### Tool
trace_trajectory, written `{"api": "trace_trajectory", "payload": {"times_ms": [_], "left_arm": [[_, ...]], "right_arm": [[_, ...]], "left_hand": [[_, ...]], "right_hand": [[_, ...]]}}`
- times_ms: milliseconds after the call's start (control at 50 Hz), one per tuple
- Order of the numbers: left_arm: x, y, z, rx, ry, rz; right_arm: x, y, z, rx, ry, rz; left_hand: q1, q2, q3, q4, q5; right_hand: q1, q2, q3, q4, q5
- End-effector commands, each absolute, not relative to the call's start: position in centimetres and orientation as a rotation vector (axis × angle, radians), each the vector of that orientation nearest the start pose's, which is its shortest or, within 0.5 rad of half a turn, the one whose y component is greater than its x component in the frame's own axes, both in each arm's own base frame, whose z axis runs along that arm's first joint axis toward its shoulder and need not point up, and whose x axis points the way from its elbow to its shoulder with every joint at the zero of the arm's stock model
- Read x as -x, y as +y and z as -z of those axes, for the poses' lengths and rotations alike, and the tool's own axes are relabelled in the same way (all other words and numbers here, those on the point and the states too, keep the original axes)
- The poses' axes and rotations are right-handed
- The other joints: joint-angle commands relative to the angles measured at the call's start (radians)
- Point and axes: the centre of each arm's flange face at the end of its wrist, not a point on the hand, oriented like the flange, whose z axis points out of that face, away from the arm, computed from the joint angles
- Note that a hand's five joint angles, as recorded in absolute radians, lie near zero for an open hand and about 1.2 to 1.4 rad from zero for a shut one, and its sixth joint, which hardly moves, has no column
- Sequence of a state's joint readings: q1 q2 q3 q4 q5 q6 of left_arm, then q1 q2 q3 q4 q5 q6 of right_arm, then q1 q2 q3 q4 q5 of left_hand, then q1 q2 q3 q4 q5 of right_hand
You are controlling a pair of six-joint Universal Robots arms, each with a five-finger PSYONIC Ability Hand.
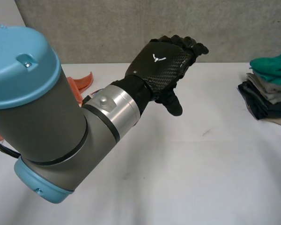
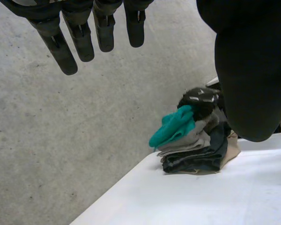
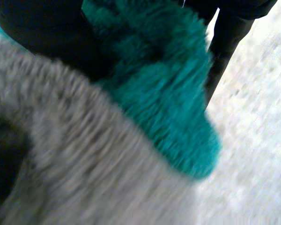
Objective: Fold the laundry.
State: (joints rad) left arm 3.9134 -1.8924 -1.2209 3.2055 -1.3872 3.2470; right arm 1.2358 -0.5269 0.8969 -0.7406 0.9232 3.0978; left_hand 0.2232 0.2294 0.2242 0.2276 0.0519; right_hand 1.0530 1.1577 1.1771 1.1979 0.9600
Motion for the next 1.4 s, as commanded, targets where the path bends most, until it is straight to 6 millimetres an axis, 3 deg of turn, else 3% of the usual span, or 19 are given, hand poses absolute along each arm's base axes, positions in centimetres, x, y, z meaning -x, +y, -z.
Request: {"api": "trace_trajectory", "payload": {"times_ms": [20, 80, 200, 240, 360, 520, 580, 620, 660, 680, 720, 760, 820, 900, 920, 1020, 1100, 1240, 1400], "left_arm": [[38.3, -15.9, -31.2, 0.952, -1.501, -1.755], [38.3, -15.8, -31.3, 0.952, -1.497, -1.756], [38.3, -15.7, -31.3, 0.951, -1.499, -1.754], [38.3, -15.7, -31.3, 0.952, -1.497, -1.753], [38.2, -15.2, -31.9, 0.951, -1.475, -1.756], [37.9, -14.8, -33.1, 0.938, -1.441, -1.779], [37.8, -14.6, -33.5, 0.933, -1.431, -1.788], [37.7, -14.6, -33.8, 0.93, -1.424, -1.794], [37.6, -14.5, -34.2, 0.924, -1.417, -1.803], [37.5, -14.6, -34.3, 0.92, -1.416, -1.812], [37.2, -14.7, -34.7, 0.912, -1.414, -1.828], [36.9, -15.1, -35.1, 0.897, -1.414, -1.849], [35.3, -17.7, -35.8, 0.832, -1.466, -1.94], [32.0, -22.7, -36.0, 0.702, -1.595, -2.079], [31.1, -23.8, -36.0, 0.672, -1.625, -2.107], [24.7, -31.5, -33.9, 0.545, -1.848, -2.26], [20.1, -38.2, -29.0, 0.559, -2.065, -2.327], [16.0, -45.3, -19.9, 0.836, -2.222, -2.287], [14.6, -49.6, -13.3, 0.952, -2.255, -2.273]], "right_arm": [[0.8, -52.8, -13.8, 0.59, 1.843, 2.465], [0.8, -52.3, -15.9, 0.593, 1.834, 2.504], [0.7, -50.9, -18.9, 0.548, 1.894, 2.477], [1.6, -50.5, -19.7, 0.51, 1.952, 2.473], [3.8, -48.3, -21.1, 0.472, 2.177, 2.427], [10.1, -44.4, -24.6, 0.281, 2.794, 2.411], [11.7, -43.9, -27.0, 0.21, 2.982, 2.518], [11.4, -44.3, -28.5, 0.194, 2.923, 2.673], [9.2, -44.8, -29.7, 0.253, 2.754, 2.797], [5.8, -45.0, -31.2, 0.331, 2.521, 2.904], [2.8, -44.4, -32.8, 0.4, 2.3, 2.976], [-1.2, -42.9, -34.5, 0.514, 2.014, 3.023], [-4.2, -41.0, -34.7, 0.612, 1.816, 3.011], [-10.4, -37.6, -32.6, 0.793, 1.586, 2.868], [-13.6, -36.0, -31.2, 0.869, 1.506, 2.771], [-21.1, -30.6, -26.4, 1.044, 1.445, 2.446], [-22.3, -28.0, -22.7, 1.073, 1.635, 2.209], [-22.8, -26.1, -16.2, 1.243, 1.962, 1.867], [-22.3, -26.1, -15.2, 1.357, 2.009, 1.874]], "left_hand": [[0.026, 0.019, 0.025, 0.021, 0.022], [0.026, 0.019, 0.025, 0.021, 0.022], [0.026, 0.019, 0.025, 0.021, 0.022], [0.026, 0.019, 0.025, 0.021, 0.022], [0.023, 0.016, 0.022, 0.018, 0.019], [0.023, 0.016, 0.022, 0.018, 0.019], [0.023, 0.016, 0.022, 0.018, 0.019], [0.02, 0.014, 0.019, 0.015, 0.016], [0.005, -0.001, 0.004, 0.001, 0.002], [0.005, -0.001, 0.004, 0.001, 0.002], [0.005, -0.001, 0.004, 0.001, 0.002], [-0.001, -0.007, -0.002, -0.005, -0.004], [-0.001, -0.007, -0.002, -0.005, -0.004], [-0.004, -0.01, -0.005, -0.008, -0.007], [-0.004, -0.01, -0.005, -0.008, -0.007], [-0.004, -0.01, -0.005, -0.008, -0.007], [0.002, -0.004, 0.001, -0.002, -0.001], [0.014, 0.008, 0.013, 0.009, 0.01], [0.066, 0.06, 0.065, 0.062, 0.063]], "right_hand": [[0.343, 0.239, 0.219, 0.198, 0.262], [0.343, 0.239, 0.219, 0.198, 0.262], [-0.412, -0.516, -0.536, -0.557, -0.493], [-0.873, -0.977, -0.997, -1.018, -0.954], [-0.878, -0.983, -1.003, -1.023, -0.96], [-0.878, -0.983, -1.003, -1.023, -0.96], [-0.878, -0.983, -1.003, -1.023, -0.96], [-0.878, -0.983, -1.003, -1.023, -0.96], [-0.878, -0.983, -1.003, -1.023, -0.96], [-0.878, -0.983, -1.003, -1.023, -0.96], [-0.878, -0.983, -1.003, -1.023, -0.96], [-0.878, -0.983, -1.003, -1.023, -0.96], [-0.878, -0.983, -1.003, -1.023, -0.96], [-0.878, -0.983, -1.003, -1.023, -0.96], [-0.878, -0.983, -1.003, -1.023, -0.96], [-0.878, -0.983, -1.003, -1.023, -0.96], [-0.878, -0.983, -1.003, -1.023, -0.96], [-0.878, -0.983, -1.003, -1.023, -0.96], [-0.878, -0.983, -1.003, -1.023, -0.96]]}}
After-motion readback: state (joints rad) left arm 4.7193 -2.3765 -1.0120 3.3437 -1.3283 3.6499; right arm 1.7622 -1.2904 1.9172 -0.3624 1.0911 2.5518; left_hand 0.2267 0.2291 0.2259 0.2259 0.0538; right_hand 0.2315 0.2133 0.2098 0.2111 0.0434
